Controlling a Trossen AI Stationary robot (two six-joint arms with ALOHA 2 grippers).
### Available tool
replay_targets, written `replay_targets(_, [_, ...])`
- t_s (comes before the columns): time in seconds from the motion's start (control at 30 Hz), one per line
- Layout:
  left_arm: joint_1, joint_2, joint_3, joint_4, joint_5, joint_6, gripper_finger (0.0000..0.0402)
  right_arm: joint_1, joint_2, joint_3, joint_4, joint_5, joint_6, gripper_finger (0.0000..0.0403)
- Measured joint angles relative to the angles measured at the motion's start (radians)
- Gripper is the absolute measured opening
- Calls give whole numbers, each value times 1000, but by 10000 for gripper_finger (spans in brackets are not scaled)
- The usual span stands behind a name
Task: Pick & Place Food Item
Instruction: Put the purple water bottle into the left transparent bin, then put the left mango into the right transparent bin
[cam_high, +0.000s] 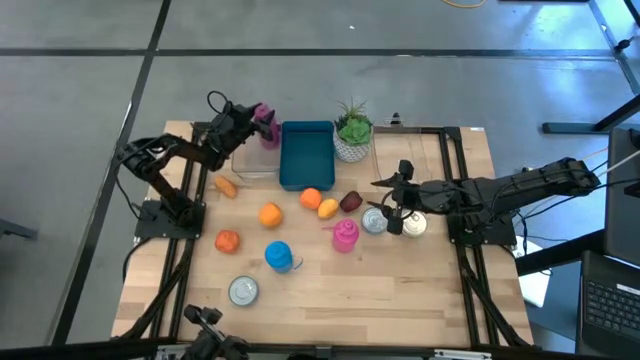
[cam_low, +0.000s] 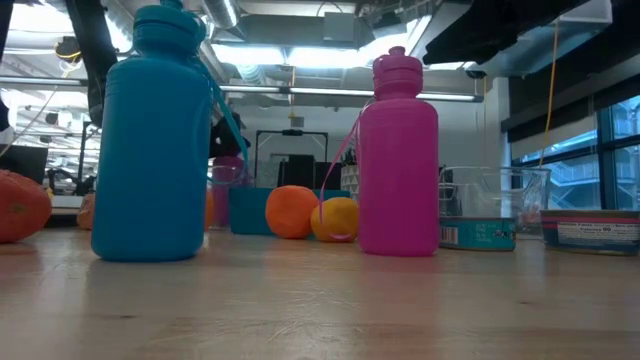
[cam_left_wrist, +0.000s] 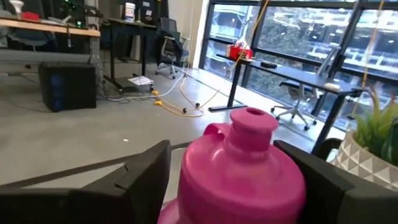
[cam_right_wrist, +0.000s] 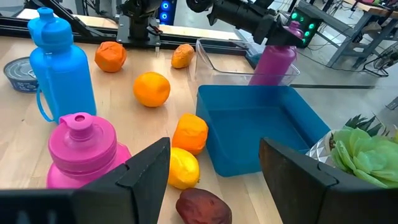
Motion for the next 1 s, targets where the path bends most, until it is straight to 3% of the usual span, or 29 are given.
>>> replay_targets(0.2, [19,0,1,2,53,-19,291,0,0,0,0,0,-1,242])
replay_targets(0.67, [18,-1,2,84,123,-69,292,0,0,0,0,0,-1,242])
replay_targets(1.0, [17,-89,2,84,176,-61,292,0,0,0,0,0,-1,242])
